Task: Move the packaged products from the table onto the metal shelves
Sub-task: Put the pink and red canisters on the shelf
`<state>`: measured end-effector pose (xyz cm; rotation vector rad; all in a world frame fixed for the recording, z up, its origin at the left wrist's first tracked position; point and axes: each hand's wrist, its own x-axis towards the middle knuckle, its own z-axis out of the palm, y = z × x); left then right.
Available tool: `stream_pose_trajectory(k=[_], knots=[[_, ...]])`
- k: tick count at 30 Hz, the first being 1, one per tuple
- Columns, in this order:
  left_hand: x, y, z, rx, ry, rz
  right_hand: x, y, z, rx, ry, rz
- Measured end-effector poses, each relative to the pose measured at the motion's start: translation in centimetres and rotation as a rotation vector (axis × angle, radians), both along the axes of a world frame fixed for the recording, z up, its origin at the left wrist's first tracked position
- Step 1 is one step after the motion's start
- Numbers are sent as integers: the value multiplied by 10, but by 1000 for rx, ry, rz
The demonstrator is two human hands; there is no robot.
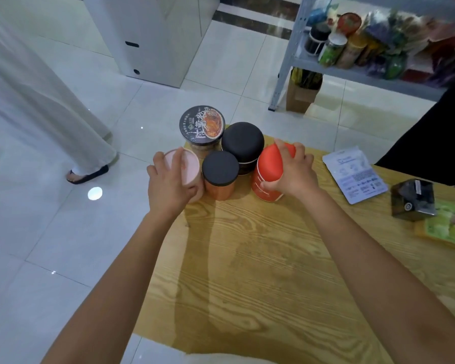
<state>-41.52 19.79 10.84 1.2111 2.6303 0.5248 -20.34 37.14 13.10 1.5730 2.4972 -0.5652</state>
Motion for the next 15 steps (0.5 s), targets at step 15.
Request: stream_pose_trajectory(k=[15], knots=[[83, -76, -4, 47, -54, -28, 71, -101, -6, 79, 106, 126]])
